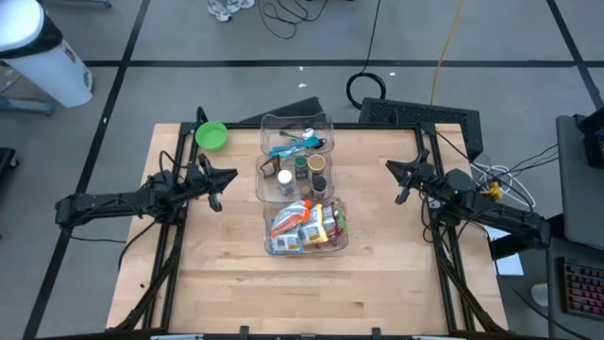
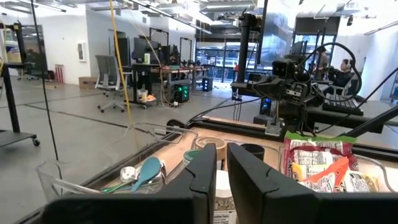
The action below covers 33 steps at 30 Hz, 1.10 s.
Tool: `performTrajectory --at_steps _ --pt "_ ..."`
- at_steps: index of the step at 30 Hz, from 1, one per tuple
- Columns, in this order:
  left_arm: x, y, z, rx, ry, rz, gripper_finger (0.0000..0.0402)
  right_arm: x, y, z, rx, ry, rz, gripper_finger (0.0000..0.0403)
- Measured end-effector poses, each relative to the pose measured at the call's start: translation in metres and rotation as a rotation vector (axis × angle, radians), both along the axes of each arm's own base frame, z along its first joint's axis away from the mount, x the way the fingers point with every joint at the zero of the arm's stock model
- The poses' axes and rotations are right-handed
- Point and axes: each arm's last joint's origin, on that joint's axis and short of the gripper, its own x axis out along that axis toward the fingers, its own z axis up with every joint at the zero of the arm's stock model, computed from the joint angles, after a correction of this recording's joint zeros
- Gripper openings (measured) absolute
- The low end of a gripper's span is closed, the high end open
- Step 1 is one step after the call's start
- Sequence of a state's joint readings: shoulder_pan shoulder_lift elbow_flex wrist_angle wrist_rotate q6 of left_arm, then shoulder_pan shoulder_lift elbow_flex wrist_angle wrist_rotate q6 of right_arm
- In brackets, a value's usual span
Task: Pick & Place Food Item
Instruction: Return to Home Position
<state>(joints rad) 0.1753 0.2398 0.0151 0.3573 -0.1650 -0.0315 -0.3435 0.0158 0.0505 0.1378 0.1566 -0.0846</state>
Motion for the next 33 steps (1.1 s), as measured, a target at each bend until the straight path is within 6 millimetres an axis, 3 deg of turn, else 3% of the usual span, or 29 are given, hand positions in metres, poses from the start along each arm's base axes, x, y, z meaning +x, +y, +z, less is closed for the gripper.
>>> performTrajectory --at_steps 33 --pt "0.0 0.0 0.0001 -0.04 -0.013 -0.007 0.004 -0.0009 0.0009 0.0019 -0.013 -0.018 0.005 0.0023"
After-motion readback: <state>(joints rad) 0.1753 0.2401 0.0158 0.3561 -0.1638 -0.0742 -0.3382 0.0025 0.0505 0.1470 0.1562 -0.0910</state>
